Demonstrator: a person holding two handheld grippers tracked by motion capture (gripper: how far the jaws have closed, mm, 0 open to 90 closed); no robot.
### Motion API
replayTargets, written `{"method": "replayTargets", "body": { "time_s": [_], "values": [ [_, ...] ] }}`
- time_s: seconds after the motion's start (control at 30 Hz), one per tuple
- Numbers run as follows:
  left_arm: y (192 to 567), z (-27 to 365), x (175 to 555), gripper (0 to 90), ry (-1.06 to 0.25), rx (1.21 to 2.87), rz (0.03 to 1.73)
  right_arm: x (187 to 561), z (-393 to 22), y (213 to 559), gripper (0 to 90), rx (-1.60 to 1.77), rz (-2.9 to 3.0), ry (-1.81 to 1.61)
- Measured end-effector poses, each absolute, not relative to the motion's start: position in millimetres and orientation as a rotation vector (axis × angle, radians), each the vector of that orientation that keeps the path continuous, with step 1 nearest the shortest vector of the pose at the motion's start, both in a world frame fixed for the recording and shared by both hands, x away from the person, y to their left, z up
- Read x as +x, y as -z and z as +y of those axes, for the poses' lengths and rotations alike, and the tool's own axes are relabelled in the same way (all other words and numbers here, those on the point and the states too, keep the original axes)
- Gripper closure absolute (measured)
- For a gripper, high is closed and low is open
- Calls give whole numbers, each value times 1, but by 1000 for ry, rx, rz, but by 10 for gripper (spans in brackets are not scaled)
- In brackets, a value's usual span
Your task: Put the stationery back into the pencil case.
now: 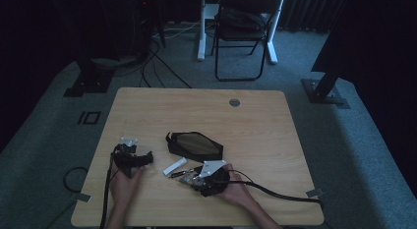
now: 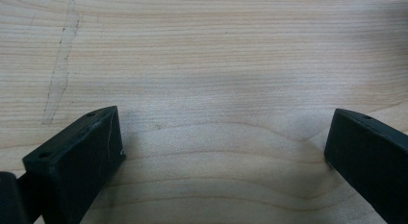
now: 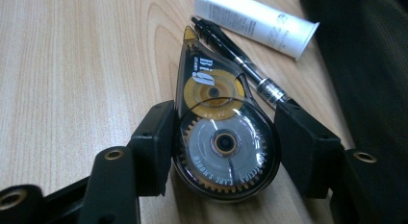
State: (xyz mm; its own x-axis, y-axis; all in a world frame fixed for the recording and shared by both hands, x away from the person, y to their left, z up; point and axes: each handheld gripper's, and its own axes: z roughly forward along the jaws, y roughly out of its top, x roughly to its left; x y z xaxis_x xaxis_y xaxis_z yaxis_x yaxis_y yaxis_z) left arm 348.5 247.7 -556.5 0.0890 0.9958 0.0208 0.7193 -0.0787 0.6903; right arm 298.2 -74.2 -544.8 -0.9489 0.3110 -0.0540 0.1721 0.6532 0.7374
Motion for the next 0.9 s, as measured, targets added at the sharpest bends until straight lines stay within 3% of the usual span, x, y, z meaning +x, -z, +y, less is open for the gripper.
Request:
{"method": "replayTargets", "body": {
  "time_s": [0.9],
  "values": [
    [557, 248, 348, 0, -697, 1855, 1683, 305, -90, 510, 416, 414, 2598, -1218]
  ]
}}
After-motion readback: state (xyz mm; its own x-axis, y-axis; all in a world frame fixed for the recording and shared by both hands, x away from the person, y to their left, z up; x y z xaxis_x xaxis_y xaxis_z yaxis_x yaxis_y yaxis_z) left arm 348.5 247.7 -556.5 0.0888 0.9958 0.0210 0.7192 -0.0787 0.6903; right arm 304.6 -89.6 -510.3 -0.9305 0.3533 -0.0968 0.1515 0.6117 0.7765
